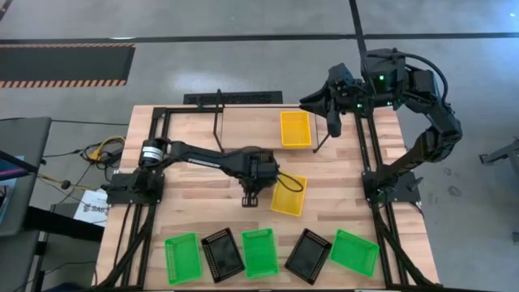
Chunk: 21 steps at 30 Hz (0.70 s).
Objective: Stack baskets on shelf by color
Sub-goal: Put the top center black bin on the shelf
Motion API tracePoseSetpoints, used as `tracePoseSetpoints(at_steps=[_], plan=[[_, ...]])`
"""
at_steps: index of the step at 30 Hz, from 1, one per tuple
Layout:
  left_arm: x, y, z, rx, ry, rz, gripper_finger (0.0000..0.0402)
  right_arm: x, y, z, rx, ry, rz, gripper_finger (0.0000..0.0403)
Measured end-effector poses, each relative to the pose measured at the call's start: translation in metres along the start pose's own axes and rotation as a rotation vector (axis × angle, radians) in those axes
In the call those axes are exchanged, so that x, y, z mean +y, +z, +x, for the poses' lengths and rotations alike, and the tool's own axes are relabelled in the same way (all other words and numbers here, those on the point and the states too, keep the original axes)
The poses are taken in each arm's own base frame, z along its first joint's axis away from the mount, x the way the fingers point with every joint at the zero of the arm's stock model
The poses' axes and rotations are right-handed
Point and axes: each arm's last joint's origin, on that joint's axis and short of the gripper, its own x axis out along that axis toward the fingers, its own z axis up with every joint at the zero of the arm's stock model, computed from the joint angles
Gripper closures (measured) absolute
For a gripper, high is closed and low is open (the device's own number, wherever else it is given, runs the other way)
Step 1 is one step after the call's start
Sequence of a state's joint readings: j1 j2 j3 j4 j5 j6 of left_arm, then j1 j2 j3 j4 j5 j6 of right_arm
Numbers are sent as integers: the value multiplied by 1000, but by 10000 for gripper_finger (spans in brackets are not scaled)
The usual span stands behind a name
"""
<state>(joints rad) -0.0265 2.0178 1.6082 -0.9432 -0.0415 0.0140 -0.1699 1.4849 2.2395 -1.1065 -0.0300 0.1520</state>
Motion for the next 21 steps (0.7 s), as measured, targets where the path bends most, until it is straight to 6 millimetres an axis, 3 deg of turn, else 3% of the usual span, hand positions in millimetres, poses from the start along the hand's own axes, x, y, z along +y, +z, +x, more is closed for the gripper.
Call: tracePoseSetpoints(at_steps=[8,11,17,21], plan=[[11,22,-92,-107,214,41,401,0,0,0,1,0,-3,305],[22,25,-111,-131,269,77,401,0,0,0,1,0,-3,305],[62,19,-113,-84,272,50,401,0,1,-9,-19,4,-5,305],[89,22,-96,-80,249,37,401,1,2,-23,-56,9,-6,305]])
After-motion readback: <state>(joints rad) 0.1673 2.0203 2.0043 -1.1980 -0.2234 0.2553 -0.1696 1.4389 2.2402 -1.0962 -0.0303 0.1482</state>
